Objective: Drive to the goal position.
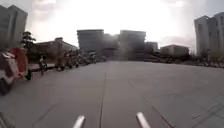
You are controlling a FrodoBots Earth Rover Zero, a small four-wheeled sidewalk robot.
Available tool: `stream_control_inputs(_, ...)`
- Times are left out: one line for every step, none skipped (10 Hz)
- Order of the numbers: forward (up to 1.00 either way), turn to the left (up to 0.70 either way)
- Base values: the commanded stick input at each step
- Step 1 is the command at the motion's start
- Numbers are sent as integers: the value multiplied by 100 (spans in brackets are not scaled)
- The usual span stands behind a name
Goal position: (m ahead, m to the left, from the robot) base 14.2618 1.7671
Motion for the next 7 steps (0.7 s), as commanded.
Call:
stream_control_inputs(100,0)
stream_control_inputs(100,0)
stream_control_inputs(100,0)
stream_control_inputs(100,0)
stream_control_inputs(100,0)
stream_control_inputs(100,0)
stream_control_inputs(100,0)
